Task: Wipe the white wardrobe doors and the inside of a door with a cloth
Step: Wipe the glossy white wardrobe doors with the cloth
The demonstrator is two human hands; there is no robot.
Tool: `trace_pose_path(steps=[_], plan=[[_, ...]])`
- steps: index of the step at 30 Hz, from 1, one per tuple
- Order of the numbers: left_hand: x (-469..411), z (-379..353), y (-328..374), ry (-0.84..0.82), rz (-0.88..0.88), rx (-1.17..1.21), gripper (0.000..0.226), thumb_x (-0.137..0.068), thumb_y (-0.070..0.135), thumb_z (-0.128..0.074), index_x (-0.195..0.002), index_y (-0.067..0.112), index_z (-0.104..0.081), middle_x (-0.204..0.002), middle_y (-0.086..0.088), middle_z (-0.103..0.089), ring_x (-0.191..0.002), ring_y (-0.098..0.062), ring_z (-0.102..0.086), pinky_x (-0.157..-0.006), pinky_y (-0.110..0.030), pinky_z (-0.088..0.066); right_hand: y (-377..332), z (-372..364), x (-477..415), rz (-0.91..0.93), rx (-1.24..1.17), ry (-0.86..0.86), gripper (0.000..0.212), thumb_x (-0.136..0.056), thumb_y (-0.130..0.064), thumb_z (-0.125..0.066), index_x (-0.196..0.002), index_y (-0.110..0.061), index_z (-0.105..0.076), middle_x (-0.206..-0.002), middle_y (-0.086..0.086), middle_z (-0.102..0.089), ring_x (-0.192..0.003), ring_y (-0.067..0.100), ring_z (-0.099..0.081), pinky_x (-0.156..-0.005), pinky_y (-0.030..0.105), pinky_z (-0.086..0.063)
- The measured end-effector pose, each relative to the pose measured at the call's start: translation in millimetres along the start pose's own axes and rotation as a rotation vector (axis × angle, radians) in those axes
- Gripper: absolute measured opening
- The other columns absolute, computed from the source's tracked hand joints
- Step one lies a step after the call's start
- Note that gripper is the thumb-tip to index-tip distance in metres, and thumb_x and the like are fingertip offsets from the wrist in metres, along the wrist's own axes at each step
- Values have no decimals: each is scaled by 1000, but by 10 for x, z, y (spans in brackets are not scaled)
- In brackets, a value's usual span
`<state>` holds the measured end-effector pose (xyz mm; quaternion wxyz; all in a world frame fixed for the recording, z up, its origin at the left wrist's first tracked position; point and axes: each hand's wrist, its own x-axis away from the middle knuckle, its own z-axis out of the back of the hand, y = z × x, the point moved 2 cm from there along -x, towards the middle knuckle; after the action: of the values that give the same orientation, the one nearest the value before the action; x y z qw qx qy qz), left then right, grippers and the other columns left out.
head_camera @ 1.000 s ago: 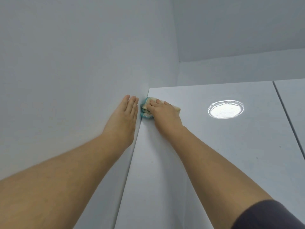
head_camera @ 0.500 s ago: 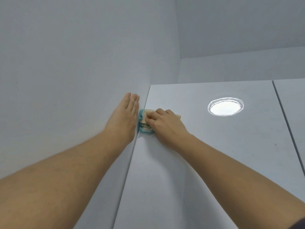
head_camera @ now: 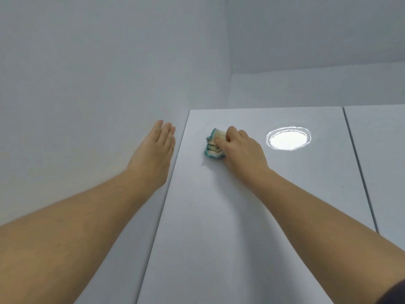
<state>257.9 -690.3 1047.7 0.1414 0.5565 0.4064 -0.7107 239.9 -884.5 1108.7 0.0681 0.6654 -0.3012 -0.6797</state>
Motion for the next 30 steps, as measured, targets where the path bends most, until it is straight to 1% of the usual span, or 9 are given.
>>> trace_pose_path(steps=[2, 6, 11, 16, 20, 22, 25, 27, 30], plan=[[-4, -20, 2, 21, 4, 4, 67, -103, 40, -9, -151, -5, 4, -160, -27, 6, -148, -42, 4, -119, -56, 3, 218, 41, 76, -45, -10, -12, 35, -60, 0, -76, -91, -15, -67, -86, 8, -49, -66, 23, -37, -48, 27, -23], [-16, -60, 18, 54, 7, 20, 68, -103, 41, -12, -151, -5, -1, -160, -27, 2, -148, -43, 0, -119, -56, 2, 713, 197, 289, -148, -24, -4, 38, -76, 1, -62, -110, -15, -62, -97, 11, -47, -78, 30, -47, -50, 31, -35], [-32, -57, 24, 93, 11, 64, 66, -102, 36, -15, -151, -6, -5, -159, -28, -3, -147, -44, -5, -118, -58, 0, 1183, 424, 599, -241, -23, -22, 47, -83, -4, -55, -127, -20, -53, -105, 9, -44, -90, 28, -45, -56, 31, -37], [-31, -31, 21, 100, 8, 149, 63, -101, 34, -16, -151, -3, -9, -159, -24, -9, -147, -41, -9, -119, -56, -3, 1516, 516, 846, -329, -25, -21, 50, -83, -5, -57, -129, -23, -51, -104, 7, -43, -91, 29, -45, -57, 31, -37], [-65, 48, 80, 90, -51, 387, 58, -101, 27, -19, -153, 3, -7, -162, -16, -6, -149, -32, -8, -121, -46, -5, 1662, 581, 951, -395, -64, -34, 51, -85, -6, -56, -133, -22, -50, -102, 6, -40, -84, 26, -42, -59, 31, -37], [-114, 86, 120, 45, -97, 577, 58, -100, 20, -25, -153, 8, -5, -163, -11, -4, -150, -26, -6, -122, -39, -7, 1684, 628, 974, -353, -129, -57, 53, -86, -5, -55, -136, -21, -49, -101, 4, -38, -79, 25, -42, -61, 31, -37], [-188, 145, 132, -30, -117, 858, 62, -100, 11, -29, -155, 10, -1, -164, -7, 3, -151, -21, -6, -120, -32, -12, 1649, 709, 1038, -240, -189, -130, 50, -88, -5, -57, -136, -19, -52, -108, 7, -44, -74, 23, -42, -63, 29, -36], [-223, 194, 135, -82, -93, 1016, 65, -99, 5, -30, -155, 10, 1, -164, -4, 7, -151, -20, -7, -118, -32, -16, 1589, 739, 1136, -167, -204, -178, 49, -86, -6, -60, -133, -19, -55, -111, 7, -46, -76, 21, -43, -65, 27, -35], [-262, 198, 179, -135, -72, 1160, 66, -98, 3, -28, -156, 11, 4, -164, 1, 12, -151, -17, -6, -118, -34, -18, 1418, 752, 1384, 11, -246, -237, 55, -82, -5, -63, -133, -25, -56, -109, 1, -47, -80, 15, -43, -67, 25, -36]])
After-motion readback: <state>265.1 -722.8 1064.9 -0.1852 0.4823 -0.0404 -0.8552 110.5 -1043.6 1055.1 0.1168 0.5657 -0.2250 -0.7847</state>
